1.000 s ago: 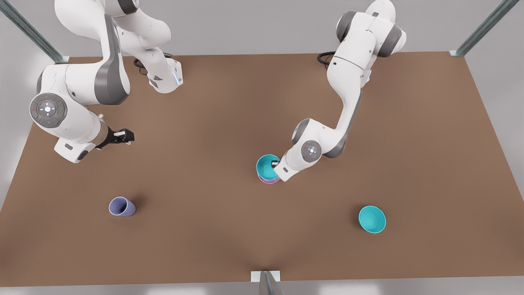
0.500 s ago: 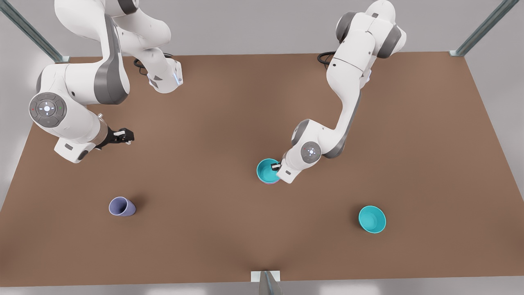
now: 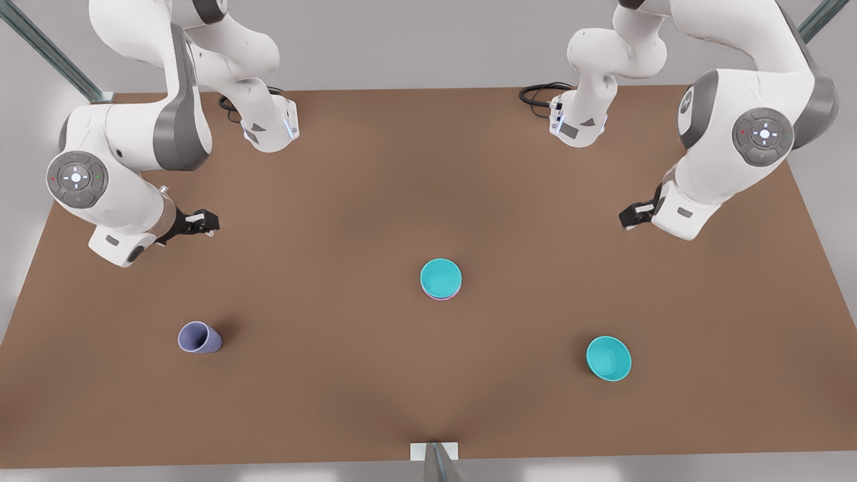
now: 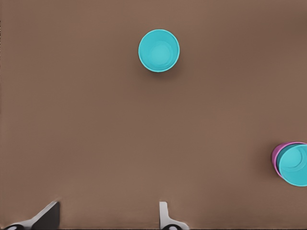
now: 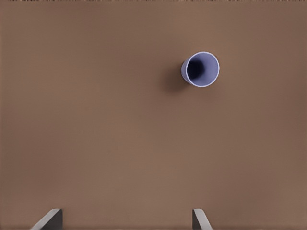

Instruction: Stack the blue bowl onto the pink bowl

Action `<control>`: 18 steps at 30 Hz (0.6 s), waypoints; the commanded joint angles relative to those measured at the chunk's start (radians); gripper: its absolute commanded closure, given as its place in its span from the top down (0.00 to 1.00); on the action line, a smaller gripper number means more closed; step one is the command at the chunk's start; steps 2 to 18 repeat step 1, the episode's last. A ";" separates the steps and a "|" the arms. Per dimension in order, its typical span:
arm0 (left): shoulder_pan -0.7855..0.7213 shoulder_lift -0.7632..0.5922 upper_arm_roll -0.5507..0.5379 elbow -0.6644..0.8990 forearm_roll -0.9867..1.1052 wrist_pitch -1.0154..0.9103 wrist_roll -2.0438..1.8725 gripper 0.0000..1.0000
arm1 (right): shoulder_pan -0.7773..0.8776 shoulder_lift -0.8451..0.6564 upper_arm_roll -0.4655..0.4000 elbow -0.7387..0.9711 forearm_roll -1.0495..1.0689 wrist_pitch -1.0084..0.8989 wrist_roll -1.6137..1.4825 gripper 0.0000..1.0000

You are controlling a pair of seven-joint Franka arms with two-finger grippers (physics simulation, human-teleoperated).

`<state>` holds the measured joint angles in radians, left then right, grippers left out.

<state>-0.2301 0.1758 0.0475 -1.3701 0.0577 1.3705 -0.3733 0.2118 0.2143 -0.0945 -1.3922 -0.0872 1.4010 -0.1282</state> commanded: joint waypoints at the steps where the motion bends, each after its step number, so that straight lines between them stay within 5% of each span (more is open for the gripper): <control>1: 0.003 0.002 0.002 0.006 0.010 -0.153 0.287 1.00 | 0.000 0.002 -0.001 0.007 0.001 0.000 -0.007 1.00; 18: 0.003 0.002 0.002 0.006 0.010 -0.153 0.287 1.00 | 0.000 0.002 -0.001 0.007 0.001 0.000 -0.007 1.00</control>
